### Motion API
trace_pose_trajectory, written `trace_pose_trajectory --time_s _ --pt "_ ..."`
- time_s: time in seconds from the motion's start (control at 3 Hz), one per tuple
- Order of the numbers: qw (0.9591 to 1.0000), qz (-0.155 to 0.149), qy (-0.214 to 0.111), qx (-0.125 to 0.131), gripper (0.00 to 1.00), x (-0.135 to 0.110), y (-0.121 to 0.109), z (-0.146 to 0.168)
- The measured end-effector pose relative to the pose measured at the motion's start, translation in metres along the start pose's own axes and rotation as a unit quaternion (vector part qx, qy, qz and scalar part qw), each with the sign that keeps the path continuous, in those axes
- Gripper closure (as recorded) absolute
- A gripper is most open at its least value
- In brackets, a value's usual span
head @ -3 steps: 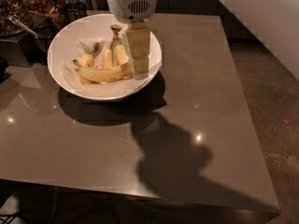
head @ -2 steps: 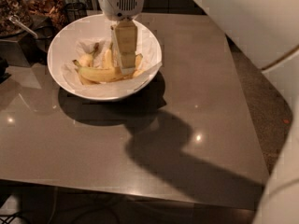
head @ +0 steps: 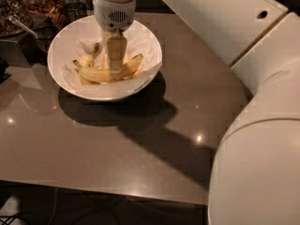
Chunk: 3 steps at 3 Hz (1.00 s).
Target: Pick banana from white bowl
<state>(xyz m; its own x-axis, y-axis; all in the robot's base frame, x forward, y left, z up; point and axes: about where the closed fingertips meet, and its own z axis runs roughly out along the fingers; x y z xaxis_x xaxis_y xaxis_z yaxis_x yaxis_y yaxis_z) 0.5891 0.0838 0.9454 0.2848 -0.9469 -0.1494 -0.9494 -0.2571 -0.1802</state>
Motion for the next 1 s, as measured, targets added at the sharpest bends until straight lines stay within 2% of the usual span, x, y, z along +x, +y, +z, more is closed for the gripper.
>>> trace_pose_trajectory --time_s 0.33,1.0 --pt "0.9997 0.013 -0.006 -0.020 0.45 0.000 0.000 0.018" --pt "0.9985 0.024 -0.003 -0.049 0.47 0.002 -0.001 0.049"
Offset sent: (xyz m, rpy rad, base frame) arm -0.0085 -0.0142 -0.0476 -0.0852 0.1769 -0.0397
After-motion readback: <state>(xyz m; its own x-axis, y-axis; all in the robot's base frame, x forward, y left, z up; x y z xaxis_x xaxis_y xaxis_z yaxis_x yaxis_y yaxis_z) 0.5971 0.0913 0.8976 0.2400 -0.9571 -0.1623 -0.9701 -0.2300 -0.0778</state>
